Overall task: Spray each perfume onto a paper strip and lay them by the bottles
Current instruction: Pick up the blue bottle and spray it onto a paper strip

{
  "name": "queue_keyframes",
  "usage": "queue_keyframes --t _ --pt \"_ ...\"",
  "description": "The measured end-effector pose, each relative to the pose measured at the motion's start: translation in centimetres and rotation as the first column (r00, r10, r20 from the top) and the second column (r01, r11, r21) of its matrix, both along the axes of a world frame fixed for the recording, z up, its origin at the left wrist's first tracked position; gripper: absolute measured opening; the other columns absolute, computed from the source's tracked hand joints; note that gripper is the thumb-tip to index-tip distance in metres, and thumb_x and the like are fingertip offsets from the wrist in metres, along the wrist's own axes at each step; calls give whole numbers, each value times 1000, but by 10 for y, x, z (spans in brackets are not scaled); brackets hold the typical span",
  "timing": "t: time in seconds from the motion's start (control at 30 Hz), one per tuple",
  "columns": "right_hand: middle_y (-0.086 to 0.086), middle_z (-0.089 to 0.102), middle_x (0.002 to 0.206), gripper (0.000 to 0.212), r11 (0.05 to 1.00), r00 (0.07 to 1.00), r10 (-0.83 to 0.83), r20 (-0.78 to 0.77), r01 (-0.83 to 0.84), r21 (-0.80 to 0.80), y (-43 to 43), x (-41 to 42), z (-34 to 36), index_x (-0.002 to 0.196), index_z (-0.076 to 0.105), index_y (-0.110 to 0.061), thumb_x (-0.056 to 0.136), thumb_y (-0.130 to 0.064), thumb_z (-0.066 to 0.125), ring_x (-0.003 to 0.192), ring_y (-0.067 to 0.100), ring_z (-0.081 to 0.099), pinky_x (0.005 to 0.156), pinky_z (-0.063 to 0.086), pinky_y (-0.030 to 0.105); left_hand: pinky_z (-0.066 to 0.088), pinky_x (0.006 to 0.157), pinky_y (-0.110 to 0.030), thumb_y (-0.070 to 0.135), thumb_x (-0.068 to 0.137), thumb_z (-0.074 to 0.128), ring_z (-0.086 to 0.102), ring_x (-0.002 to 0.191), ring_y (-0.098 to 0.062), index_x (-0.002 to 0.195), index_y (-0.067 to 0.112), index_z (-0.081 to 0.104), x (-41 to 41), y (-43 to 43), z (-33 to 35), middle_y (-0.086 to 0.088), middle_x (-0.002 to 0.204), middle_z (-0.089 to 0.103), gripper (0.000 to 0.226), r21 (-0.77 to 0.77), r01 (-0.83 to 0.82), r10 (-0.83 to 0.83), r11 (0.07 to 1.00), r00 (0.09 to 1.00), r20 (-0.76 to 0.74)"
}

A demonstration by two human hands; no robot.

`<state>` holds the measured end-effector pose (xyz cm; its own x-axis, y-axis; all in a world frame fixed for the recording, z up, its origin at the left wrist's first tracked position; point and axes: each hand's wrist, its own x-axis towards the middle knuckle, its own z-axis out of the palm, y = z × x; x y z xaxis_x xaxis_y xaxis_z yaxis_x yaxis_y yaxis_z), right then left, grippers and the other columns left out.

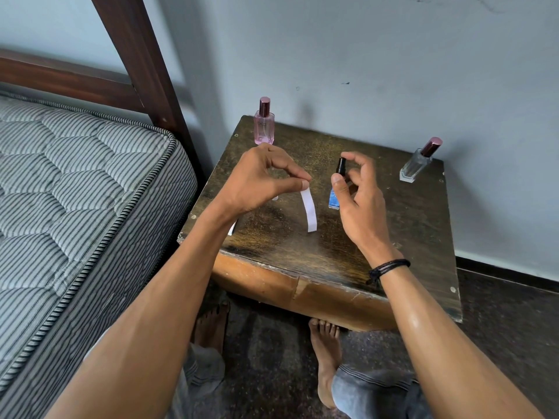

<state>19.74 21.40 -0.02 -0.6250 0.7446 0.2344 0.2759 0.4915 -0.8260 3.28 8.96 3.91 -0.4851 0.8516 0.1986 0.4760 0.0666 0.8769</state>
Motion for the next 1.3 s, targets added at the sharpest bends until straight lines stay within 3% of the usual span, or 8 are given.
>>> queue_keyframes --t 0.2,0.4,0.6,0.8,0.9,1.0,1.1,1.3 --pt "1 65 131 37 1000 1000 2 -3 -2 7 1 1 0 142 46 -25 106 -32 54 117 11 60 88 46 30 44 93 -18 18 76 87 57 91 8 89 17 82 -1 0 1 16 82 71 13 32 -8 8 999 1000 -20" --pt "9 65 134 37 1000 1000 10 -4 -10 5 4 0 -4 141 45 -27 106 -33 54 122 16 61 89 46 30 43 96 -26 23 76 87 53 96 6 88 26 82 -5 3 -7 26 81 70 13 6 -65 65 998 997 -40" --pt "8 69 119 36 999 1000 10 -13 -9 33 7 0 -7 140 44 -30 106 -36 53 93 15 67 79 53 34 33 78 3 17 80 83 49 89 27 92 16 82 -5 5 -11 18 83 69 12 -31 -144 138 989 981 -138" --pt "3 70 102 34 998 1000 17 -17 -16 57 7 0 -8 139 43 -30 107 -34 53 82 22 67 74 55 41 42 93 -26 27 81 83 54 113 -15 92 27 82 -9 7 -23 14 88 71 11 -108 -264 241 958 951 -194" --pt "6 70 111 32 998 1000 16 -12 -15 54 9 -1 -11 137 42 -35 106 -37 52 88 16 67 76 56 40 34 83 -3 23 82 82 50 104 3 93 22 82 -4 9 -26 11 85 68 11 -128 -238 208 963 955 -210" --pt "-4 59 96 32 998 1000 18 -8 -18 65 11 -1 -12 137 43 -35 106 -38 51 83 11 58 72 47 33 30 78 4 20 82 82 44 93 8 93 18 82 0 11 -28 13 79 63 11 -148 -210 174 966 958 -227" --pt "-3 62 96 32 998 1000 19 -3 -19 63 11 -1 -13 136 43 -35 106 -38 51 86 17 64 73 50 36 34 83 -6 23 82 82 45 107 -7 94 21 82 1 13 -30 11 85 66 12 -169 -211 165 963 954 -252" --pt "3 69 104 33 998 1000 13 3 -14 65 10 -1 -11 137 44 -33 106 -36 53 94 20 68 78 55 42 45 103 -32 30 81 82 47 113 -13 99 29 80 -4 12 -37 0 107 68 18 -243 -255 185 936 943 -276"
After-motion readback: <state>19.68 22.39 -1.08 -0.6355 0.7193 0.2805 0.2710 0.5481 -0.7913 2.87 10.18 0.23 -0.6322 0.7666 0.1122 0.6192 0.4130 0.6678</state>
